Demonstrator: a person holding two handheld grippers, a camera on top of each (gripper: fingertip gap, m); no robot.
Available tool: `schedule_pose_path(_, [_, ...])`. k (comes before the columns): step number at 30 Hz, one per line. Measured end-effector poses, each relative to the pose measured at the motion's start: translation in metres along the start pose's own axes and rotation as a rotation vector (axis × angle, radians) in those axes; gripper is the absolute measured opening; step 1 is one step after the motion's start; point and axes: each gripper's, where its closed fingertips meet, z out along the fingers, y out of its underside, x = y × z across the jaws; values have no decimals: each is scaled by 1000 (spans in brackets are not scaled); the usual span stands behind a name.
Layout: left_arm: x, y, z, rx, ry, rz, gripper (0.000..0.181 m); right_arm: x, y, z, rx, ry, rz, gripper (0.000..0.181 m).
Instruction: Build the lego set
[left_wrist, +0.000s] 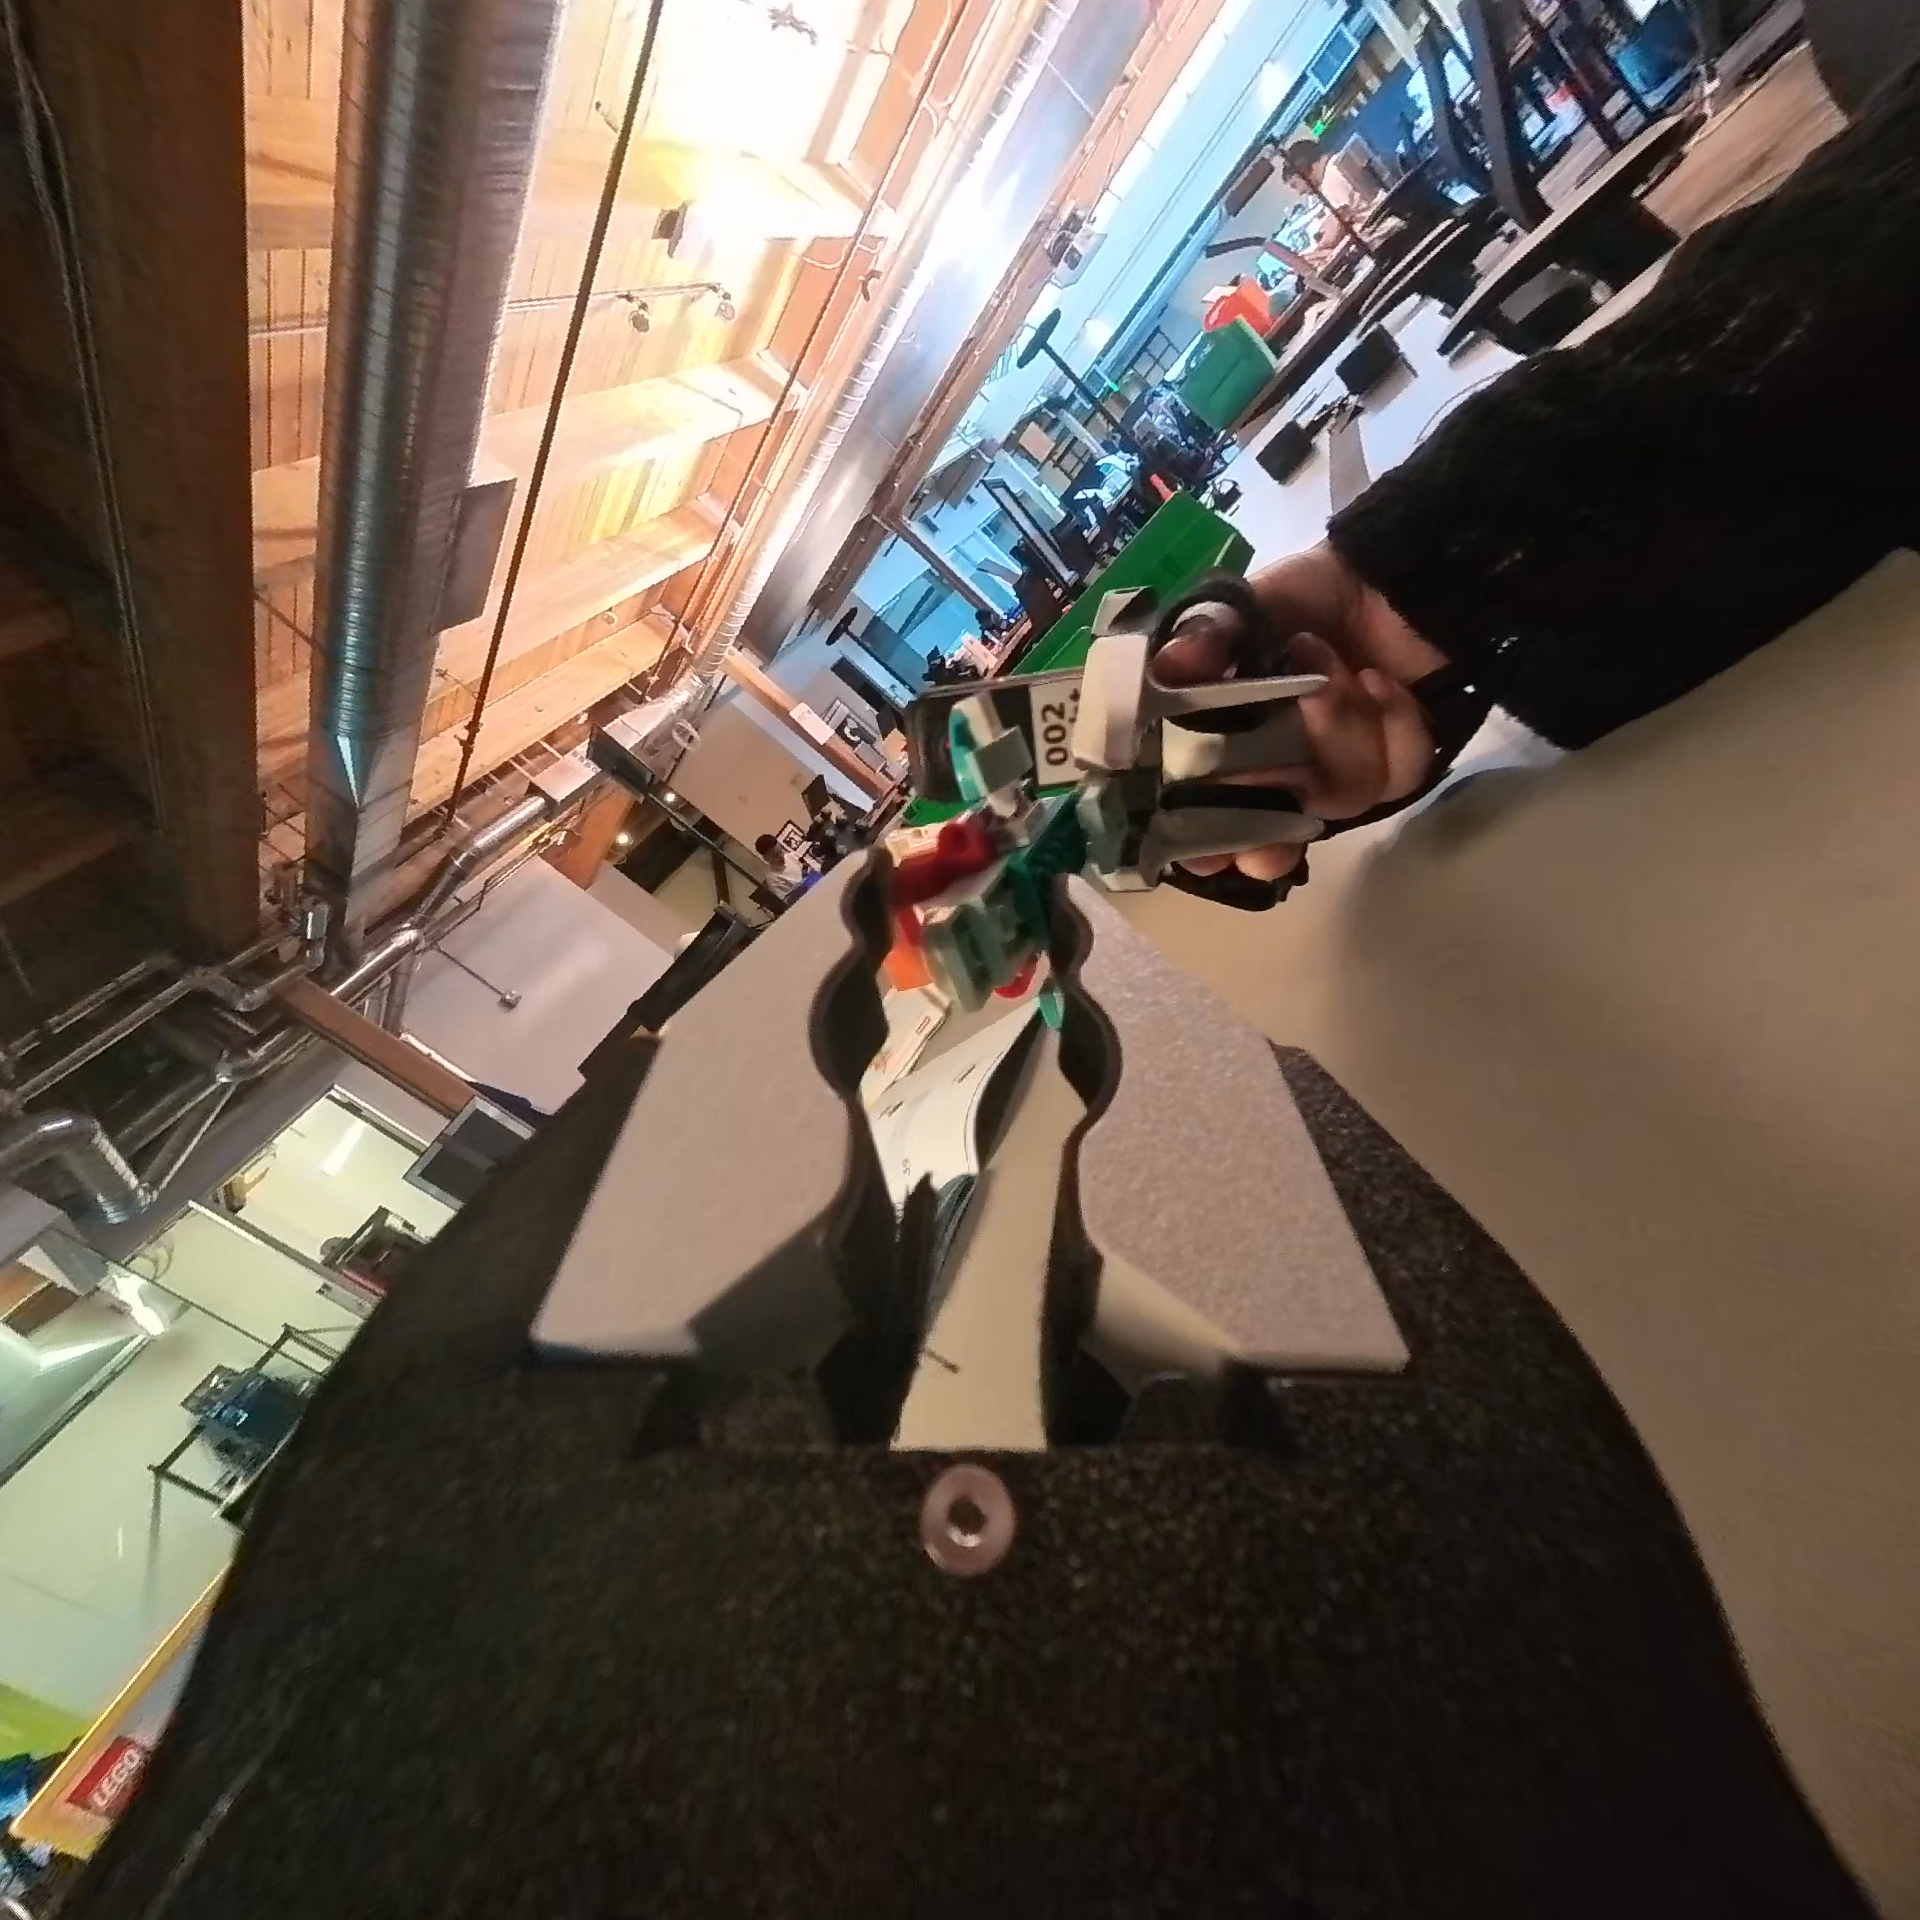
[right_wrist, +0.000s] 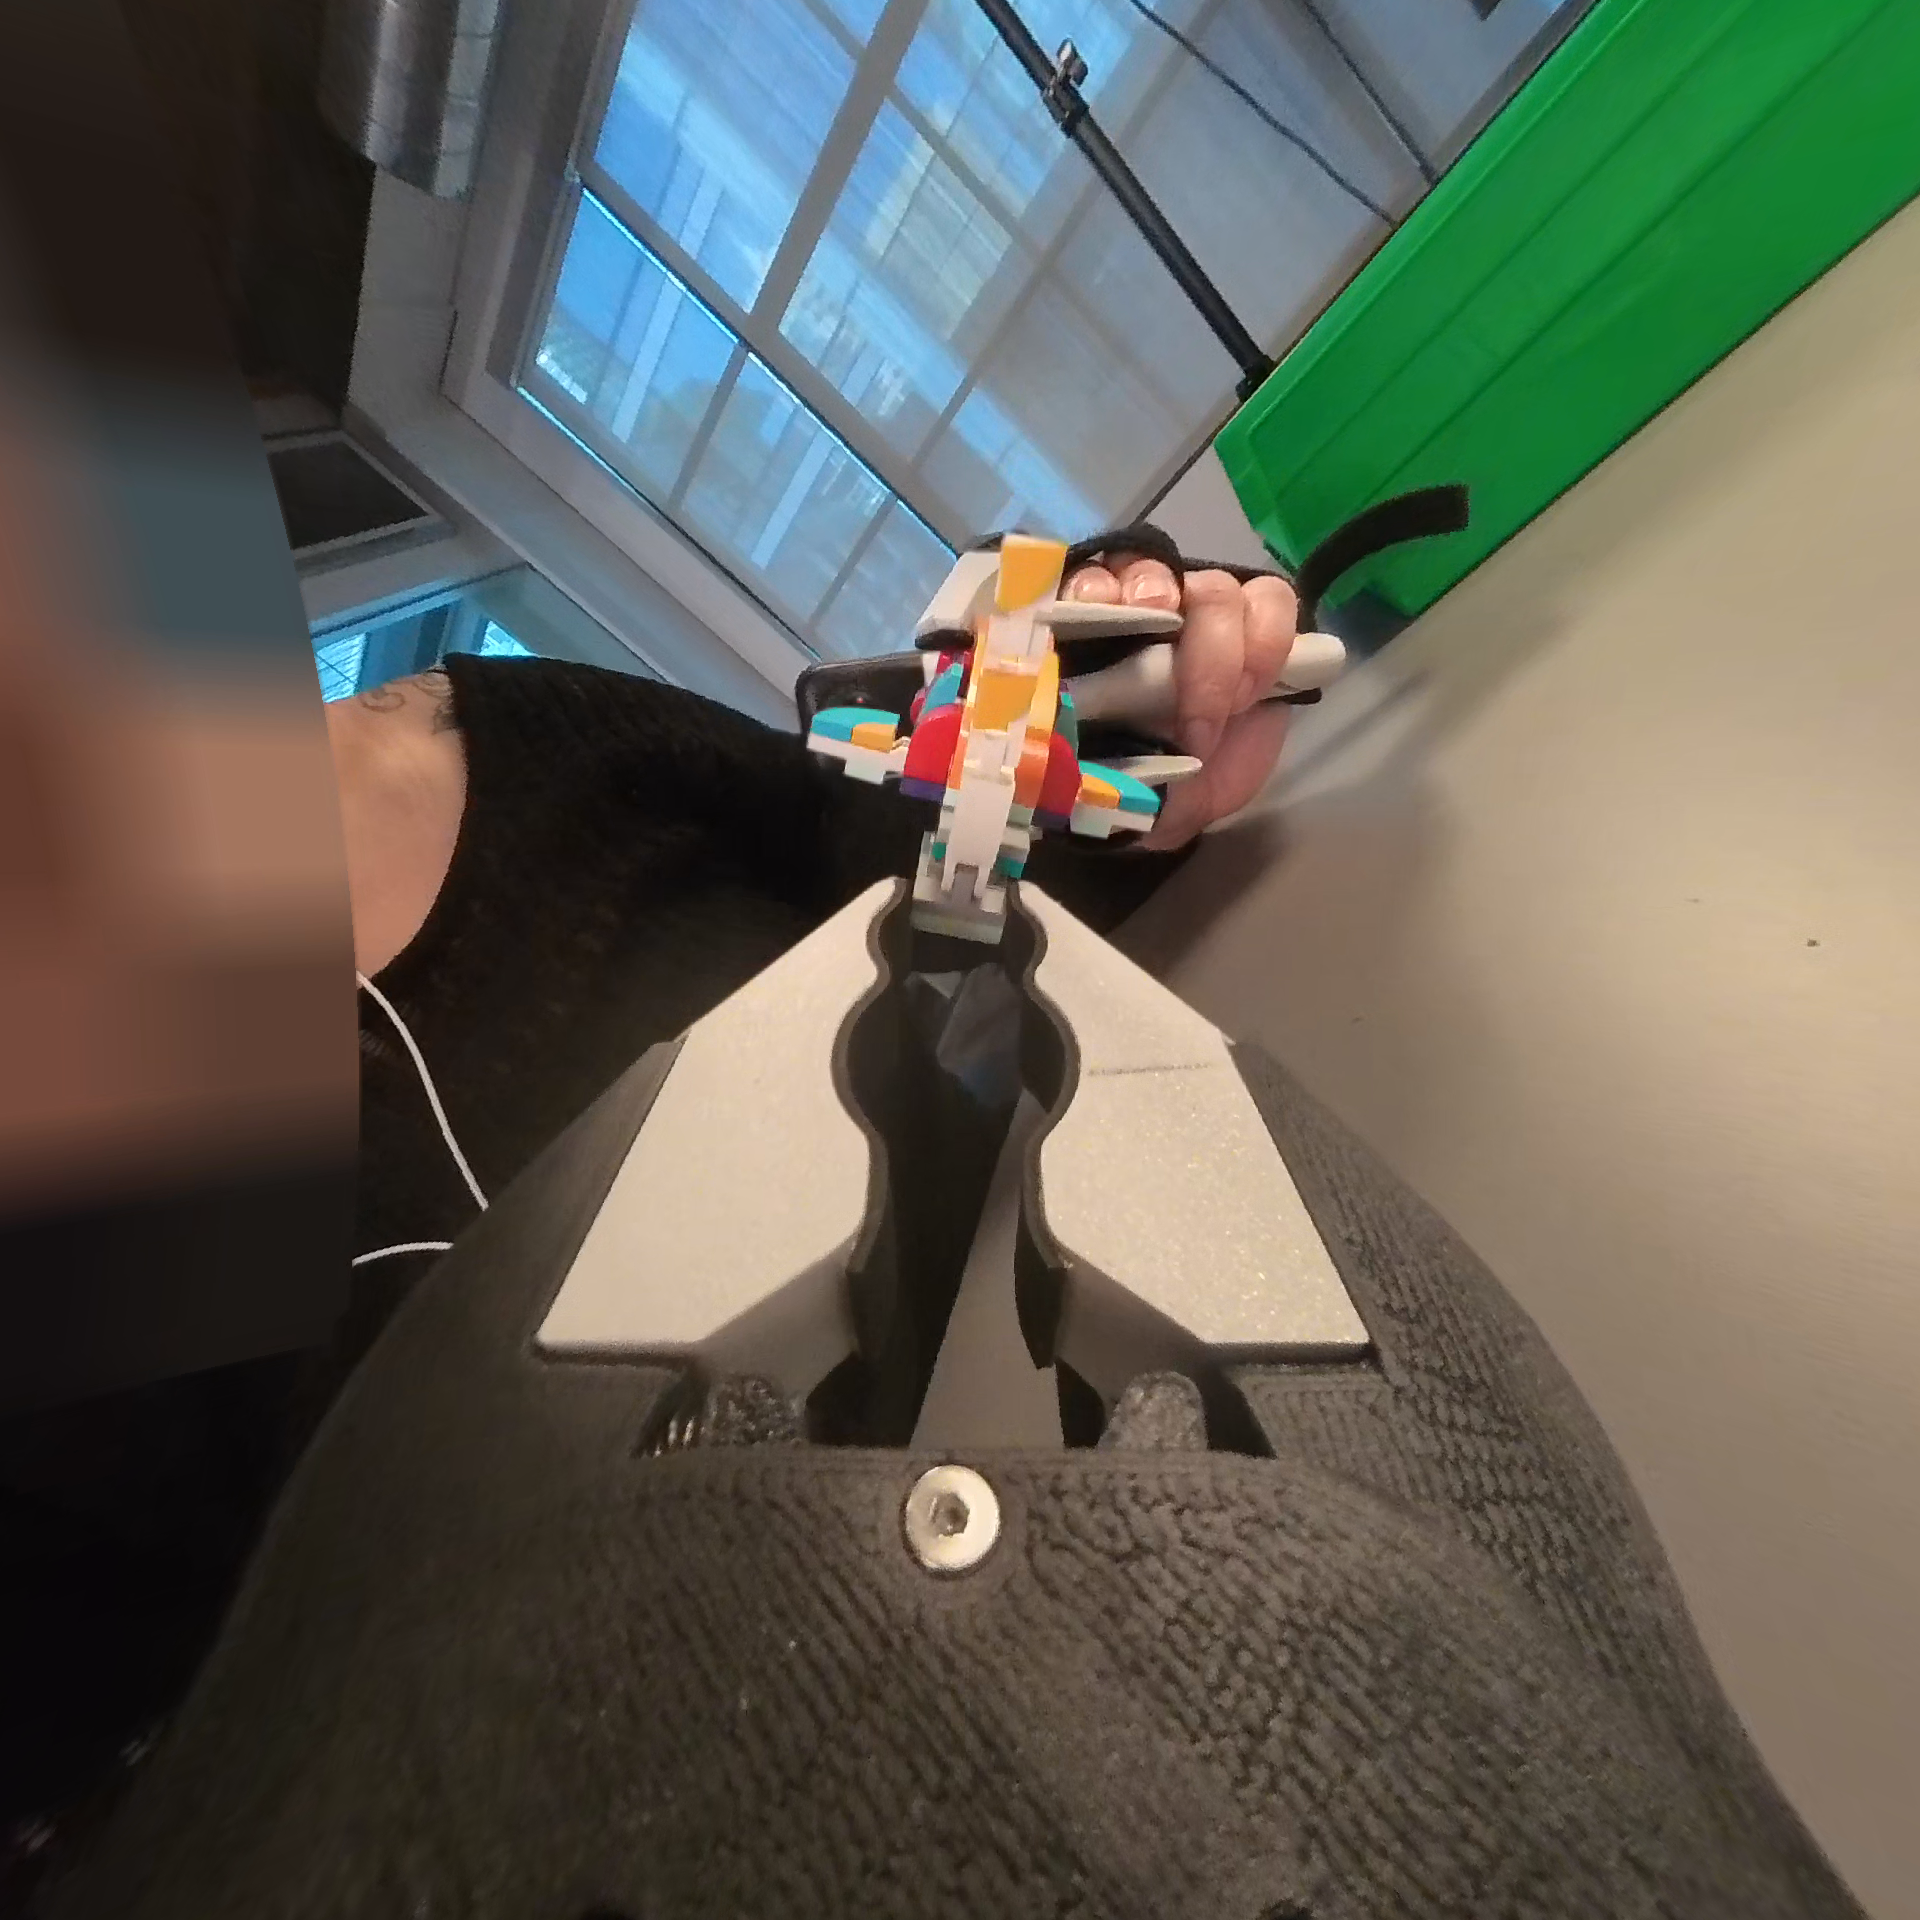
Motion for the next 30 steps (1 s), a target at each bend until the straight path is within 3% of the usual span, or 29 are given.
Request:
schedule_pose_path(10, [3, -5, -1, 18, 7, 7, 27, -2, 4, 0, -22, -21, 17, 16])
schedule_pose_path(20, [-4, 9, 4, -45, 8, -229, 27, 4, -3, -4, 29, -4, 65, 16])
schedule_pose_path(30, [3, -5, -1, 13, 11, 17, 27, -2, 5, 0, -31, -14, -3, 16])
